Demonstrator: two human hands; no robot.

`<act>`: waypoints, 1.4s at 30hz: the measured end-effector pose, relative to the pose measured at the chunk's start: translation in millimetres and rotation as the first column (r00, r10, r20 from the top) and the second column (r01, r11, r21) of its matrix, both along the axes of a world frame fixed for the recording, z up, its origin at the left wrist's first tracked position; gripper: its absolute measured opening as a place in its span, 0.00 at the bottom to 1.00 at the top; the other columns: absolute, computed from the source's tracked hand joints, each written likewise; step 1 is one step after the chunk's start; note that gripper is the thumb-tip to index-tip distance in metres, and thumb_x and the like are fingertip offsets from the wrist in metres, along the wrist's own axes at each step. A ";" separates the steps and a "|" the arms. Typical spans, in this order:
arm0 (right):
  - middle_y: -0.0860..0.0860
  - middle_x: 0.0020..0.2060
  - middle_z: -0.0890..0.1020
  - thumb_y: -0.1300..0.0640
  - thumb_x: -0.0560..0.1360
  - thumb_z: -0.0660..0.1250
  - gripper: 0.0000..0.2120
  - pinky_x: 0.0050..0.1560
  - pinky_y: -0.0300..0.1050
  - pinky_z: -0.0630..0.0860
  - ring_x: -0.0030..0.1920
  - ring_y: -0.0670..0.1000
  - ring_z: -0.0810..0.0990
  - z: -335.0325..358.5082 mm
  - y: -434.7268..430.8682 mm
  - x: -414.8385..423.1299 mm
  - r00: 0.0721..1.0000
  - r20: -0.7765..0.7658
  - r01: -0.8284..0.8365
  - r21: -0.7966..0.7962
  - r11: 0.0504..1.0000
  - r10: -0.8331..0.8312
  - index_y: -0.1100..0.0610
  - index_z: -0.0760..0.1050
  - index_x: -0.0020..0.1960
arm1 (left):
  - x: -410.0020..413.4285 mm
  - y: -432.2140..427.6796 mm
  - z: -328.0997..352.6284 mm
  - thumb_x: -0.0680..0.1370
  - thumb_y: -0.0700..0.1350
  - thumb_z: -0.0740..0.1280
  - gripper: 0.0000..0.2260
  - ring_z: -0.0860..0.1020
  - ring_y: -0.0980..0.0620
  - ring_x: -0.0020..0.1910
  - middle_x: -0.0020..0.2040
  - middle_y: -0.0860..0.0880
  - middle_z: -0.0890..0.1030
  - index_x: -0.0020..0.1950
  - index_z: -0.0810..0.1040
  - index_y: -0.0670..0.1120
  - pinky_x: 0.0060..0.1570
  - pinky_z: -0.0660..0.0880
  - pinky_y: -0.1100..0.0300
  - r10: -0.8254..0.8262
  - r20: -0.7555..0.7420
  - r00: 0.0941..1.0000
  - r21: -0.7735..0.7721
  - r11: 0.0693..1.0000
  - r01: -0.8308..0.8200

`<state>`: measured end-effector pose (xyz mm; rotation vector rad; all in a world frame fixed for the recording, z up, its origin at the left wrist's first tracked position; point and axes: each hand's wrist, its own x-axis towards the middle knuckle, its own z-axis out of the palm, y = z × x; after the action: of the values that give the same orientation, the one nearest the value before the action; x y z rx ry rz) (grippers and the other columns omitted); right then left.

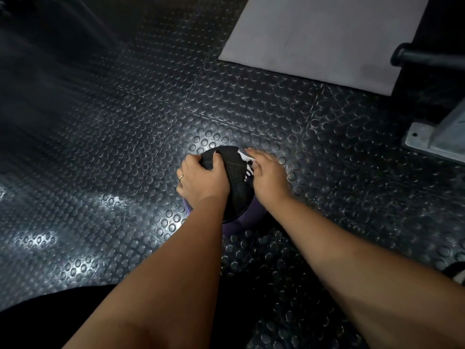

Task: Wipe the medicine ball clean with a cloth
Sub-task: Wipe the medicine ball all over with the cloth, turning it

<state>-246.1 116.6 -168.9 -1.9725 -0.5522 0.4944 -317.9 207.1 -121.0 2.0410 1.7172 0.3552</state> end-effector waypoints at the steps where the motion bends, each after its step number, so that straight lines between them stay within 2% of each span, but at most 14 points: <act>1: 0.54 0.64 0.76 0.69 0.77 0.57 0.20 0.66 0.34 0.60 0.66 0.53 0.71 0.6 -4.2 -8.5 0.999 0.036 0.035 -0.007 0.999 -0.035 0.58 0.74 0.66 | 0.5 2.5 1.2 0.77 0.61 0.64 0.17 0.72 0.48 0.63 0.54 0.54 0.75 0.58 0.74 0.50 0.67 0.60 0.45 0.021 0.007 1.000 -0.012 1.000 -0.021; 5: 0.53 0.61 0.75 0.61 0.76 0.58 0.16 0.65 0.39 0.63 0.60 0.54 0.69 -4.5 -43.3 -84.1 0.990 0.132 0.060 -0.025 0.998 -0.056 0.56 0.77 0.62 | 8.7 13.1 6.2 0.76 0.61 0.64 0.17 0.72 0.46 0.63 0.51 0.54 0.71 0.58 0.75 0.51 0.69 0.62 0.45 0.104 0.014 0.994 -0.094 0.990 -0.102; 7: 0.53 0.60 0.74 0.55 0.76 0.59 0.15 0.65 0.49 0.68 0.59 0.54 0.71 -22.7 -72.8 -125.6 0.982 0.044 -0.180 -0.033 0.983 0.181 0.52 0.78 0.59 | 14.2 17.5 7.5 0.76 0.61 0.64 0.18 0.71 0.45 0.64 0.52 0.54 0.70 0.59 0.75 0.51 0.69 0.62 0.44 0.125 0.018 0.992 -0.116 0.986 -0.122; 9: 0.53 0.59 0.76 0.59 0.75 0.59 0.15 0.61 0.46 0.70 0.60 0.55 0.73 -41.6 -102.0 -141.2 0.911 0.051 -0.403 -0.103 0.909 0.409 0.52 0.79 0.59 | 17.5 21.1 6.8 0.75 0.61 0.64 0.19 0.71 0.45 0.64 0.51 0.54 0.69 0.59 0.76 0.51 0.69 0.62 0.44 0.124 0.012 0.992 -0.113 0.986 -0.122; 12: 0.50 0.51 0.77 0.62 0.75 0.63 0.12 0.55 0.39 0.71 0.54 0.53 0.75 -43.1 -118.1 -114.2 0.994 -0.105 -0.044 -0.116 0.992 0.032 0.49 0.80 0.53 | 18.7 26.3 3.5 0.75 0.62 0.64 0.20 0.71 0.44 0.65 0.52 0.53 0.70 0.59 0.76 0.51 0.70 0.62 0.42 0.121 0.007 0.993 -0.127 0.985 -0.119; 15: 0.51 0.55 0.73 0.67 0.76 0.63 0.17 0.57 0.23 0.65 0.55 0.45 0.72 -13.3 -93.1 -56.1 0.973 -0.045 0.224 -0.022 0.974 -0.225 0.57 0.76 0.64 | 12.9 31.0 0.2 0.74 0.63 0.65 0.19 0.73 0.45 0.64 0.48 0.55 0.71 0.58 0.77 0.52 0.71 0.60 0.43 0.114 0.025 0.993 -0.122 0.986 -0.110; 18: 0.51 0.65 0.71 0.68 0.78 0.60 0.23 0.61 0.21 0.60 0.62 0.44 0.70 10.3 -46.4 -12.9 0.985 0.003 0.169 0.058 0.984 -0.170 0.54 0.70 0.70 | 7.4 33.7 -1.2 0.74 0.62 0.65 0.18 0.73 0.45 0.63 0.43 0.57 0.67 0.57 0.77 0.52 0.70 0.62 0.43 0.132 0.048 0.990 -0.136 0.983 -0.124; 22: 0.53 0.69 0.70 0.74 0.73 0.56 0.29 0.72 0.42 0.61 0.69 0.51 0.66 3.9 -24.2 -40.1 0.991 0.122 -0.060 0.096 0.994 0.048 0.55 0.70 0.70 | 1.0 34.5 -3.2 0.74 0.63 0.65 0.16 0.72 0.46 0.58 0.49 0.53 0.69 0.55 0.75 0.54 0.69 0.63 0.43 0.219 0.054 0.974 -0.166 0.964 -0.207; 25: 0.51 0.69 0.71 0.77 0.70 0.57 0.34 0.70 0.39 0.61 0.68 0.50 0.66 -26.5 -65.4 -78.3 0.993 0.087 -0.084 -0.008 0.996 0.085 0.54 0.69 0.71 | -6.8 44.0 -8.0 0.71 0.66 0.64 0.17 0.74 0.45 0.55 0.52 0.53 0.75 0.52 0.75 0.56 0.67 0.67 0.41 0.273 0.088 0.958 -0.188 0.949 -0.253; 28: 0.47 0.68 0.70 0.79 0.69 0.57 0.35 0.69 0.29 0.55 0.69 0.54 0.69 -58.2 -111.2 -106.5 0.963 -0.142 -0.251 -0.170 0.953 0.229 0.55 0.68 0.70 | -10.7 49.0 -12.7 0.69 0.68 0.63 0.20 0.75 0.45 0.54 0.53 0.51 0.78 0.51 0.75 0.57 0.65 0.69 0.41 0.285 0.094 0.954 -0.189 0.946 -0.264; 33: 0.50 0.67 0.73 0.69 0.78 0.58 0.23 0.65 0.31 0.63 0.65 0.49 0.74 -35.2 -93.2 -77.8 0.948 -0.189 0.226 -0.162 0.961 -0.255 0.56 0.67 0.72 | -13.7 51.9 -14.2 0.70 0.68 0.64 0.18 0.76 0.46 0.53 0.54 0.51 0.78 0.51 0.76 0.57 0.65 0.69 0.41 0.259 0.076 0.963 -0.170 0.955 -0.243; 36: 0.45 0.66 0.70 0.65 0.80 0.58 0.25 0.62 0.25 0.63 0.63 0.45 0.71 3.7 -38.6 -47.0 0.974 -0.182 0.153 0.094 0.984 -0.134 0.50 0.63 0.74 | -15.5 50.8 -11.6 0.69 0.68 0.63 0.18 0.77 0.46 0.53 0.52 0.52 0.77 0.49 0.75 0.57 0.64 0.70 0.41 0.262 0.105 0.959 -0.171 0.955 -0.243; 39: 0.45 0.73 0.65 0.61 0.81 0.56 0.22 0.73 0.40 0.54 0.75 0.49 0.58 8.2 0.7 -46.6 0.998 0.009 -0.061 0.091 0.994 0.061 0.51 0.63 0.74 | -16.3 47.1 -10.1 0.71 0.67 0.64 0.16 0.76 0.45 0.51 0.52 0.50 0.75 0.49 0.74 0.57 0.64 0.71 0.41 0.208 0.077 0.975 -0.159 0.968 -0.194; 42: 0.48 0.64 0.76 0.57 0.81 0.56 0.19 0.65 0.43 0.67 0.63 0.50 0.72 -6.6 29.5 -11.6 0.995 -0.102 0.014 0.026 1.000 -0.012 0.51 0.69 0.71 | -20.1 41.2 -8.5 0.72 0.65 0.65 0.16 0.75 0.44 0.52 0.49 0.51 0.72 0.50 0.74 0.56 0.64 0.71 0.41 0.140 0.094 0.986 -0.131 0.983 -0.127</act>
<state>-257.7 146.1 -175.6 -1.9128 -0.4796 0.5729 -338.0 248.3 -129.4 1.7934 1.7718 0.3797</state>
